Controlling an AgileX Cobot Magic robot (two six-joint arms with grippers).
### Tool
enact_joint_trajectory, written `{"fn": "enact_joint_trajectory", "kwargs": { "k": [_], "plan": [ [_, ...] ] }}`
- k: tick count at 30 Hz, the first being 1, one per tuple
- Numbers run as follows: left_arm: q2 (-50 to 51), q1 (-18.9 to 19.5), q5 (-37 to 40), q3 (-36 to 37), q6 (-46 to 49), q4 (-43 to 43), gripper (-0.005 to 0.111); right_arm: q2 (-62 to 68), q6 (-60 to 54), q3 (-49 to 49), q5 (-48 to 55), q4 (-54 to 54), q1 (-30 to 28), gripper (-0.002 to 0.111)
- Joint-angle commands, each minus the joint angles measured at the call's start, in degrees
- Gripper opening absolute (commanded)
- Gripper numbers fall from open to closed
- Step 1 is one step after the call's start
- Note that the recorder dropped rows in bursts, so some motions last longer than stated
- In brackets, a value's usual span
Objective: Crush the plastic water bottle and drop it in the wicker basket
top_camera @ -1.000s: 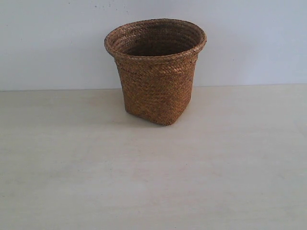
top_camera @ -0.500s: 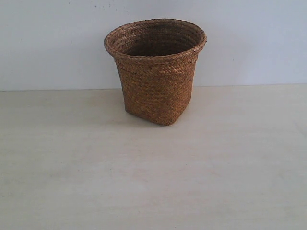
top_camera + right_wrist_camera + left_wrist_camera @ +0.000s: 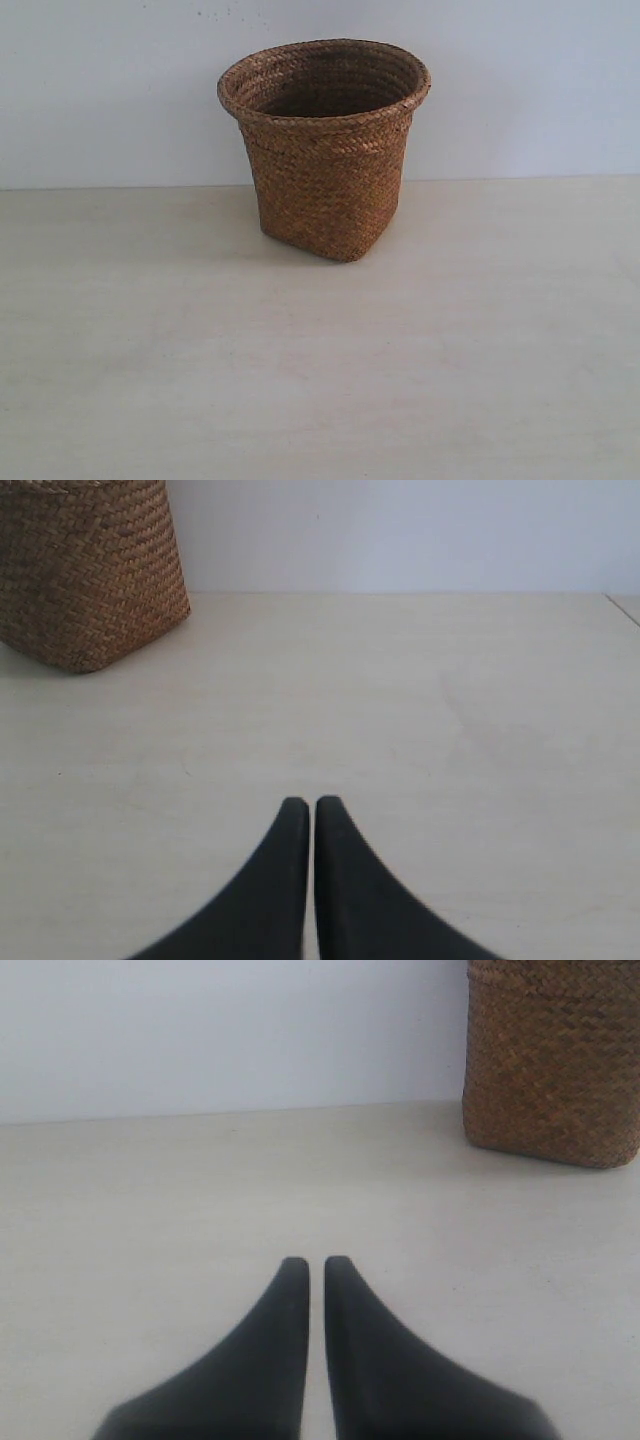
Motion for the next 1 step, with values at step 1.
{"fn": "enact_joint_trajectory", "kwargs": {
  "k": [1],
  "plan": [
    [-0.19,0.14,-0.17,0.22,-0.55,-0.57,0.004,-0.32,-0.07,0.29,-0.27,0.13,-0.26,0.0]
  ]
}}
